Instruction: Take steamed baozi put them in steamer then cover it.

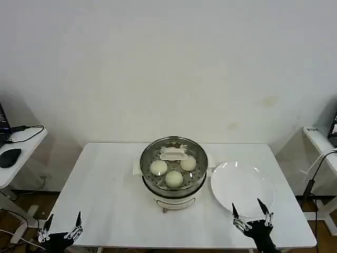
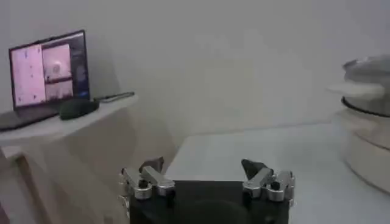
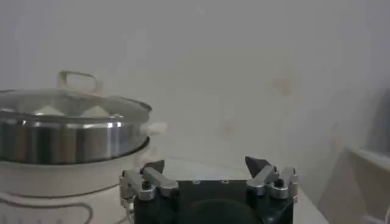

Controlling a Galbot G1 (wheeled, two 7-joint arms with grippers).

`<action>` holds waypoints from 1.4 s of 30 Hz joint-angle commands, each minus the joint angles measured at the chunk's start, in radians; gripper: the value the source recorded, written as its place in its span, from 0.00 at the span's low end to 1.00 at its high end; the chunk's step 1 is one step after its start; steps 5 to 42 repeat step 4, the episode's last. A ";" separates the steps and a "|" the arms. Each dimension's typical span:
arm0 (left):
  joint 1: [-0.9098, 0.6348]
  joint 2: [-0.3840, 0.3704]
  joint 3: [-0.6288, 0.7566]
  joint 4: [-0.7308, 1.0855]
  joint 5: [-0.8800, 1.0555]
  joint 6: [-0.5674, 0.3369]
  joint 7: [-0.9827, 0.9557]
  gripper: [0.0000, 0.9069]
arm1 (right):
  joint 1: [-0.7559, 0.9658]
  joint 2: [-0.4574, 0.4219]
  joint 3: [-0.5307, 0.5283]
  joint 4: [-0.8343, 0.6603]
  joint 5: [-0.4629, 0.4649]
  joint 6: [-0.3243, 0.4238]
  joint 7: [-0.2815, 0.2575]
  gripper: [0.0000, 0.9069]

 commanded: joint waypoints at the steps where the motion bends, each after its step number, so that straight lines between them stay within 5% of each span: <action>1: 0.020 -0.002 -0.006 -0.011 -0.010 0.009 -0.010 1.00 | -0.010 -0.002 -0.034 0.016 0.001 -0.073 0.032 1.00; 42: 0.014 0.004 -0.008 -0.017 -0.012 0.020 -0.006 1.00 | -0.017 -0.010 -0.056 0.011 -0.033 -0.071 0.044 1.00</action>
